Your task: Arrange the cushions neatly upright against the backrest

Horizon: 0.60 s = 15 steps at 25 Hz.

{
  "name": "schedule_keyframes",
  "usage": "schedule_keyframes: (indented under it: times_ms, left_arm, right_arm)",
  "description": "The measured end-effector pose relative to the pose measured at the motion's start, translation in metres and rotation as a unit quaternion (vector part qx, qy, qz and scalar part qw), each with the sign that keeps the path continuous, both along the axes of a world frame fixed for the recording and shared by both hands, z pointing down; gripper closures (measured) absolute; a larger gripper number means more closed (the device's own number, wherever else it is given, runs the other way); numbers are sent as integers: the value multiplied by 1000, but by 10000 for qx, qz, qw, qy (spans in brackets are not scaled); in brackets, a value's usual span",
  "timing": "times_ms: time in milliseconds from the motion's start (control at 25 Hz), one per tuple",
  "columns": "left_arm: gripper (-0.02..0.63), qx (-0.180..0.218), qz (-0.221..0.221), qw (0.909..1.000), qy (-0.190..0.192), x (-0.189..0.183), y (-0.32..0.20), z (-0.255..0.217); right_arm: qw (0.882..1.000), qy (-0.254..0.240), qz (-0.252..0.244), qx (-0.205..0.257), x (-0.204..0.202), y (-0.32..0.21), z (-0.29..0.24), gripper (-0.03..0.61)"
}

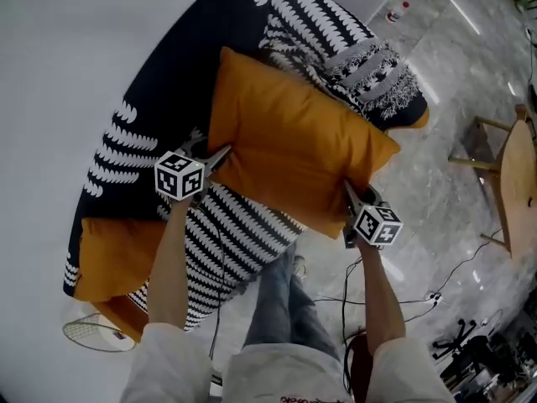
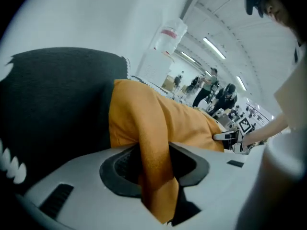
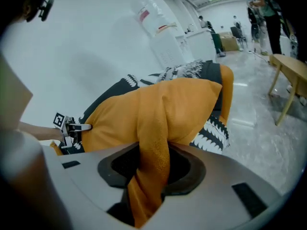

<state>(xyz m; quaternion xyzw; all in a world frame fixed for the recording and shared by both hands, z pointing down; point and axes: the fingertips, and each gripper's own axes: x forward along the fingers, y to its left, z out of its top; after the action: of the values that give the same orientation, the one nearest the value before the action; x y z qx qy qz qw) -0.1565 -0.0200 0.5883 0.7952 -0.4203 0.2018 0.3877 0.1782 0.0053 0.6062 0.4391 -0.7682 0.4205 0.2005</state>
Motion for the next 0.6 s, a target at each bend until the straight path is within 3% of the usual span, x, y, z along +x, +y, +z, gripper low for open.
schedule_keyframes:
  times_ms: [160,320,440,600]
  left_arm:
    - [437,216,-752,9969,13,-47,44,-29]
    - [437,430,-1551,9869,-50,-86,98,-51]
    - [437,579,-2137,9752,-82,-112,137,-68]
    - [437,710,-2979,9520,-20,-138,196,-83]
  right_arm:
    - [9966,36,-769,288,-47,-16,-24,416]
    - [9866,-53,-1550,497,-96,-19,-42,416]
    - [9764,-103,-2051,664,-135,-17,-60,416]
    - [9551,-136,-2810,927,-188,-13,-86,414]
